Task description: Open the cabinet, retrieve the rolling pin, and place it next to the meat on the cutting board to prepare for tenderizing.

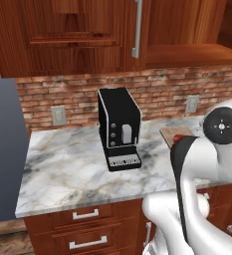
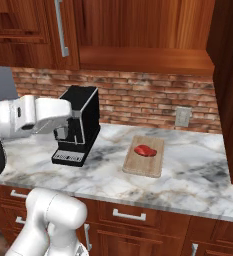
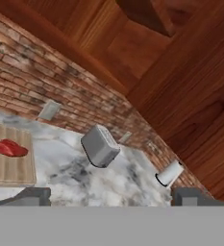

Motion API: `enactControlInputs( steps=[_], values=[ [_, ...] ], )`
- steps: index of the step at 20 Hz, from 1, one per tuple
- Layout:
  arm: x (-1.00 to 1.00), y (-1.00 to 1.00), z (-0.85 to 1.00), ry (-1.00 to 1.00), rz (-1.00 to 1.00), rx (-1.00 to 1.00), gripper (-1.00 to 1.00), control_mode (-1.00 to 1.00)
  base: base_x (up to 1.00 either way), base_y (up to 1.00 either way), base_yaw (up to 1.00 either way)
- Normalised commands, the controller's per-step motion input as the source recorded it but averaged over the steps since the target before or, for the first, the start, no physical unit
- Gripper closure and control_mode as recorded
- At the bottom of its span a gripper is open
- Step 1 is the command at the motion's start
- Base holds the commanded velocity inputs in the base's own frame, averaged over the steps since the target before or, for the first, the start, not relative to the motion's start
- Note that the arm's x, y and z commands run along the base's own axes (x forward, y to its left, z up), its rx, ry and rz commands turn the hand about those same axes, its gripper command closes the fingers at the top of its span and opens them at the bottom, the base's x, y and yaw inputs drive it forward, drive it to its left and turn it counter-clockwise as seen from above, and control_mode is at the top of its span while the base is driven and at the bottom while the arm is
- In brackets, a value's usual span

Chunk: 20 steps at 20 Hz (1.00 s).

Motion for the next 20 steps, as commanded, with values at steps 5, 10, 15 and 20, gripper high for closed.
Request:
enactControlInputs(
  steps=[5,10,15,20],
  values=[
    [0.00,0.76,0.16,-0.06,0.24,0.36,-1.00,-1.00,0.00,0.00,0.00],
    [-0.01,0.55,0.19,-0.19,0.28,0.24,-1.00,-1.00,0.00,0.00,0.00],
    [-0.05,0.24,0.18,-0.36,0.29,0.09,-1.00,-1.00,0.00,0.00,0.00],
    [0.00,0.09,0.24,-0.42,0.22,0.02,-1.00,-1.00,0.00,0.00,0.00]
  ],
)
